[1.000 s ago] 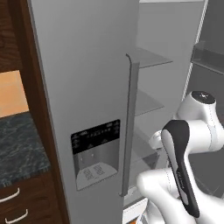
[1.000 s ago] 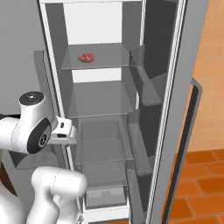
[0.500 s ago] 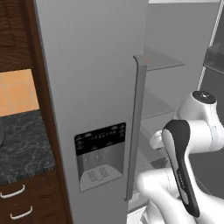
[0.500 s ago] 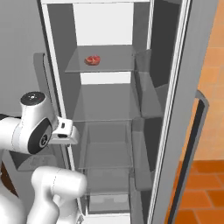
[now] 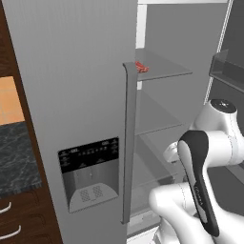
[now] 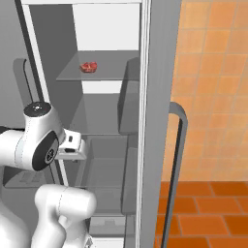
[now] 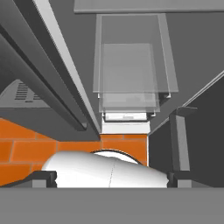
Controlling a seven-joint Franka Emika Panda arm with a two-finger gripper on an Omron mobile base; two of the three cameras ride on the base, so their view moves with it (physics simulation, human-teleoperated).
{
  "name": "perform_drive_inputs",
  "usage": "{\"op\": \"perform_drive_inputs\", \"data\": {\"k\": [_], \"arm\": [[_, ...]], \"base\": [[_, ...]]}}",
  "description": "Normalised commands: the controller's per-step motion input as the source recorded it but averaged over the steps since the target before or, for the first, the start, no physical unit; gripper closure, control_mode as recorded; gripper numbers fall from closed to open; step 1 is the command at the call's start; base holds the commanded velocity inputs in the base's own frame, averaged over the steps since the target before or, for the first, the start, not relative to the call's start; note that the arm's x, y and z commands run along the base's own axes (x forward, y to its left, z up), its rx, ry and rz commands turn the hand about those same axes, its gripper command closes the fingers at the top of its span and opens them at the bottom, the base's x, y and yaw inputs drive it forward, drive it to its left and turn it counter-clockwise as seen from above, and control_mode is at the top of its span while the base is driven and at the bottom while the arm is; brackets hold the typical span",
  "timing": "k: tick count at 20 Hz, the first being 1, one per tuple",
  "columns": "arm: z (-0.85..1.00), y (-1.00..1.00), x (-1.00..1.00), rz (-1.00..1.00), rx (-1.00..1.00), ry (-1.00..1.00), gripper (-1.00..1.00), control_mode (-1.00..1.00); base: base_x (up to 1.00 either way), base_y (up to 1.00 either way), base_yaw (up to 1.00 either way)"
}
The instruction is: Place one mushroom and one steak in each tupperware on the nearby counter, to pack two identical lunches.
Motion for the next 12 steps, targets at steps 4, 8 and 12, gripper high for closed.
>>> {"op": "perform_drive_inputs", "data": {"k": [4,8,12], "arm": [[0.0,0.0,0.0,0.0,0.0,0.0,-1.0,1.0],[0.0,0.0,0.0,0.0,0.0,0.0,-1.0,1.0],[0.0,0.0,0.0,0.0,0.0,0.0,-1.0,1.0]], "base": [[0.0,0.0,0.0],[0.0,0.0,0.0],[0.0,0.0,0.0]]}}
